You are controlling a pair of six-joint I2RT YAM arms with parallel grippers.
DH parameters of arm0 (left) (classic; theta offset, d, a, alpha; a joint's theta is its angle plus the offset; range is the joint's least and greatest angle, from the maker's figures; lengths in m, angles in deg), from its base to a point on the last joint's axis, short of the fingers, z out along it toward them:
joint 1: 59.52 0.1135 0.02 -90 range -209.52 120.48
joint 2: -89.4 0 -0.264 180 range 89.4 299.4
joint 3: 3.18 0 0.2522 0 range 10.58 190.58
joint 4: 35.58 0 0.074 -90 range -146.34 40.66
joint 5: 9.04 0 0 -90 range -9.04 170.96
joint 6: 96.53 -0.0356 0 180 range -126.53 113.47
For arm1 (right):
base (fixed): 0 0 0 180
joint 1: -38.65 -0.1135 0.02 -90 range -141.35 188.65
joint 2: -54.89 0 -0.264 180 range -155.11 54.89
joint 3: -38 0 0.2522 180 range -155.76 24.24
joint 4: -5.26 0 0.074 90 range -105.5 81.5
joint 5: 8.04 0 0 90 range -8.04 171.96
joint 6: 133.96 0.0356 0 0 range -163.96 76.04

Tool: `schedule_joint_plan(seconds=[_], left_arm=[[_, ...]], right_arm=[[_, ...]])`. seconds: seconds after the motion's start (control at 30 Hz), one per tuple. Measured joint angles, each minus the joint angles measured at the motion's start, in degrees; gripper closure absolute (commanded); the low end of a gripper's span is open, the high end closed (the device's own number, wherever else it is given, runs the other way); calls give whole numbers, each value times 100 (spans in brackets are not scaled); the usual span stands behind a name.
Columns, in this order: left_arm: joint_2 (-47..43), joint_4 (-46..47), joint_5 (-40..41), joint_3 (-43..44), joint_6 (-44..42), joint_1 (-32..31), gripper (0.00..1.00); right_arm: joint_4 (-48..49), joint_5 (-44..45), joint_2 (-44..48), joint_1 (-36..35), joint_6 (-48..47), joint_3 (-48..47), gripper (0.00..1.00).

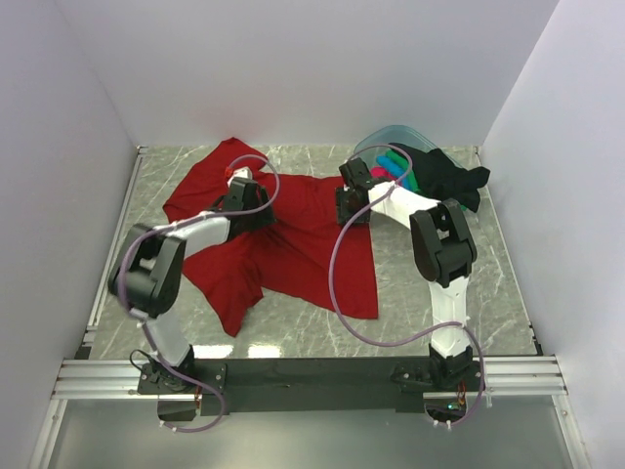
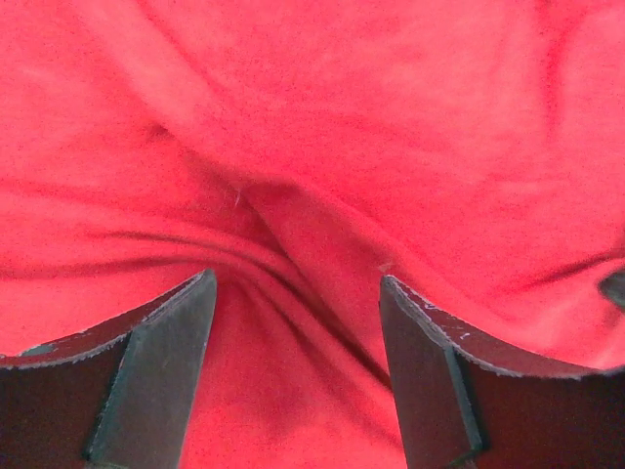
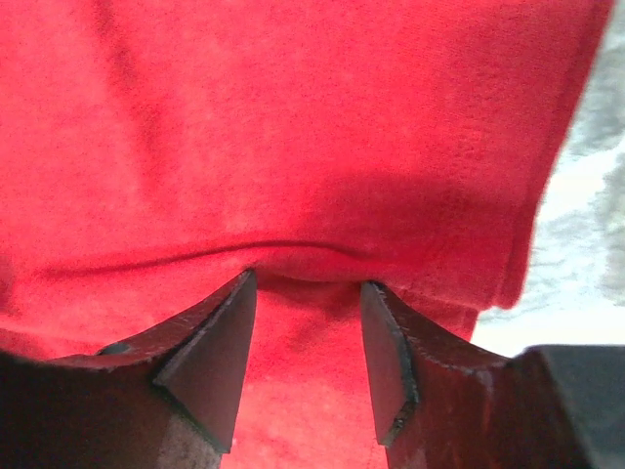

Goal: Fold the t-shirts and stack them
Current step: Grab the side of the flattened tshirt closest away from the robot with both arms

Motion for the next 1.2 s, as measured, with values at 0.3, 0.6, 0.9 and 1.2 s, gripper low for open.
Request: schedule_joint_plan(seconds=[0.3,0.6,0.9,1.2], left_arm=[[-3228,-610,1742,-1521,616,-1156,27],[-4968,-3101,2627,-2975,3069,-2758,32],[-4566,-4577,2723,-2975,5152,-4129,32],[-3742,-5289,2789,-2970,6461,-4682,32]], right_arm=[[254,-442,1163,-2,-55,815,44],[879,-658,3484,-2,103,2369,43],[957,-678,3882,0,129,3071,43],[1106,-826,3908,4,129,3141,43]])
